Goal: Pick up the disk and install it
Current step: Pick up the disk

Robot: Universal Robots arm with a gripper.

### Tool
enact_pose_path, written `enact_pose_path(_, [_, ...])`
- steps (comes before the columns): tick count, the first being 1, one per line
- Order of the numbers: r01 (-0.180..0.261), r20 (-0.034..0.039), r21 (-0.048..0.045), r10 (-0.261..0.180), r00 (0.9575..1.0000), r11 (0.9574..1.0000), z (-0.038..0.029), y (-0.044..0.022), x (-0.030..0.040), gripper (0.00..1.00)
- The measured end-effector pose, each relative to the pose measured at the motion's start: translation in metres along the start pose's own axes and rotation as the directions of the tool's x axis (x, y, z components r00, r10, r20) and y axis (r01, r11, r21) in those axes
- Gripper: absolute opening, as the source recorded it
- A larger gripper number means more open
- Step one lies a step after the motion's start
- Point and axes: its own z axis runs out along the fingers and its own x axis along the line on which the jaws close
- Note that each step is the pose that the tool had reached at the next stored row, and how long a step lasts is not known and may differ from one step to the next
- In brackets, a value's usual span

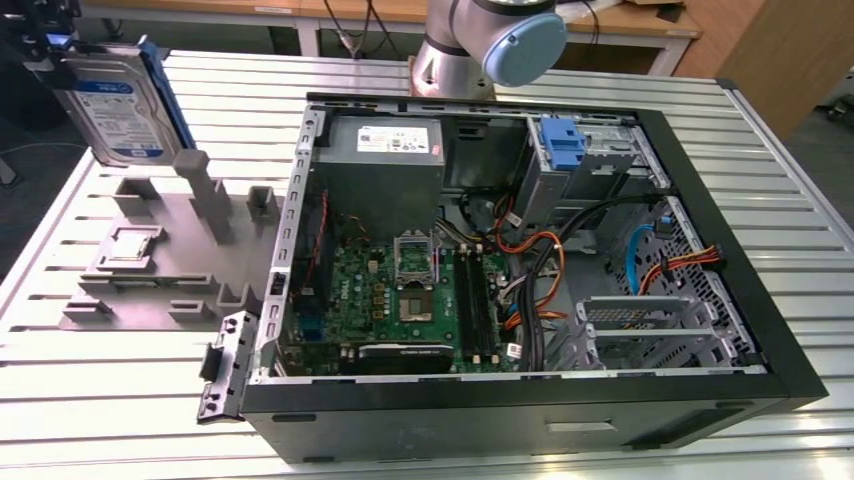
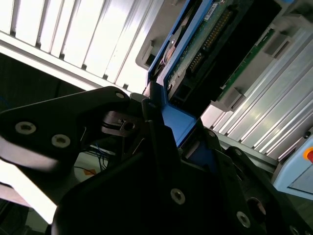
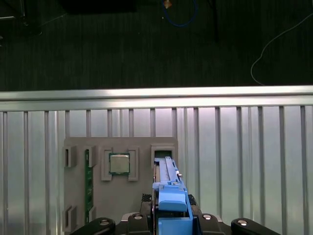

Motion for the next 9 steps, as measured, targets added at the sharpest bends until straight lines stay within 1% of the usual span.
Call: enact_pose_path(9, [0.0,-0.0001,0.0,0.0,1.0,1.0,-0.0058,0.0,0.0,0.37])
